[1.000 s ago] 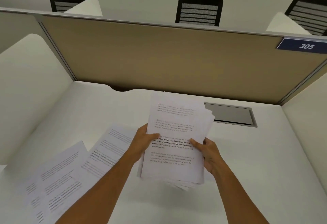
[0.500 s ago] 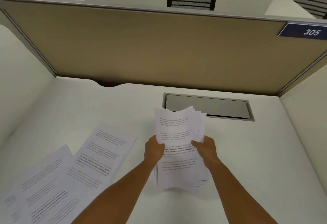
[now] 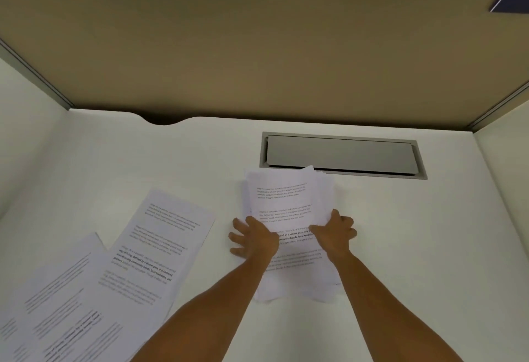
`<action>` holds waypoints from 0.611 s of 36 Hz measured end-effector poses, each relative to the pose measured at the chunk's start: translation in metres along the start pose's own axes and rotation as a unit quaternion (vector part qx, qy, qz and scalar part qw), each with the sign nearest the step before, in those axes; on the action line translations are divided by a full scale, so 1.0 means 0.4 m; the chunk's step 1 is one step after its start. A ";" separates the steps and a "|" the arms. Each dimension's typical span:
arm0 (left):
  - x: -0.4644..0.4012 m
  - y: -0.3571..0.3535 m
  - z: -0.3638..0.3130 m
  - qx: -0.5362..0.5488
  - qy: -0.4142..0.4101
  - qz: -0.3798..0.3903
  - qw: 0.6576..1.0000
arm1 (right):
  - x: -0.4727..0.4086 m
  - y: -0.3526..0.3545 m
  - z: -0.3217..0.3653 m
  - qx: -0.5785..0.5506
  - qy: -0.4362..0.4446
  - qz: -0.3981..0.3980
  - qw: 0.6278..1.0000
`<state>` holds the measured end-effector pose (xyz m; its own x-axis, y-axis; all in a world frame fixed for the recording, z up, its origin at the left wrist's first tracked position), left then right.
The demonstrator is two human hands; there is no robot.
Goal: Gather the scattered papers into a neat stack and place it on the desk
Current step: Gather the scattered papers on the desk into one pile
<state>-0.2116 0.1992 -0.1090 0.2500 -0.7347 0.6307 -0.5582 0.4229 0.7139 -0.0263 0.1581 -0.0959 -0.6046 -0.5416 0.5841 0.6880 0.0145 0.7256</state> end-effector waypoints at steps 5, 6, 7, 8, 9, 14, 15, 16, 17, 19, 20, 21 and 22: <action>-0.001 0.000 0.000 -0.029 -0.039 -0.029 0.998 | -0.003 -0.005 0.008 -0.034 0.029 0.017 0.999; 0.000 0.003 -0.001 -0.035 -0.047 -0.032 0.998 | -0.002 -0.005 0.009 -0.044 0.036 0.016 0.998; 0.002 0.005 -0.001 -0.041 -0.053 -0.031 0.997 | 0.000 -0.004 0.008 -0.051 0.040 0.014 0.998; 0.005 0.007 -0.001 -0.046 -0.058 -0.030 0.997 | 0.002 -0.003 0.008 -0.056 0.042 0.013 0.997; 0.007 0.010 0.000 -0.047 -0.060 -0.028 0.997 | 0.003 -0.002 0.007 -0.062 0.043 0.011 0.997; 0.015 0.022 0.006 -0.001 -0.074 0.000 0.997 | 0.014 -0.001 -0.016 -0.136 0.007 0.030 0.990; 0.018 0.024 0.007 0.011 -0.079 0.006 0.997 | 0.018 -0.002 -0.022 -0.150 -0.002 0.032 0.988; 0.021 0.026 0.008 0.019 -0.085 0.013 0.996 | 0.022 -0.004 -0.030 -0.165 -0.010 0.035 0.986; 0.026 0.027 0.009 0.025 -0.091 0.020 0.995 | 0.026 -0.005 -0.037 -0.176 -0.017 0.037 0.983; 0.033 0.028 0.014 0.043 -0.095 0.037 0.994 | 0.035 -0.008 -0.056 -0.182 -0.036 0.041 0.982; 0.036 0.028 0.018 0.053 -0.093 0.043 0.993 | 0.039 -0.009 -0.067 -0.180 -0.046 0.041 0.982; 0.039 0.029 0.024 0.064 -0.090 0.047 0.993 | 0.042 -0.009 -0.079 -0.183 -0.055 0.042 0.981; 0.040 0.029 0.032 0.078 -0.085 0.050 0.992 | 0.046 -0.010 -0.092 -0.191 -0.063 0.045 0.978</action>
<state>-0.2244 0.1855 -0.0946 0.0569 -0.7780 0.6257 -0.6926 0.4207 0.5860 -0.0253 0.1173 -0.1015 -0.5625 -0.4440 0.6975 0.8263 -0.2709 0.4939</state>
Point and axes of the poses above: each hand's wrist, its own x-axis away from the middle knuckle, its own y-axis out of the back of the hand, z = x × y, the point moved 4 cm from there along -x, towards the middle knuckle, and after that the axes turned 4 degrees about x, right-handed, at the moved point
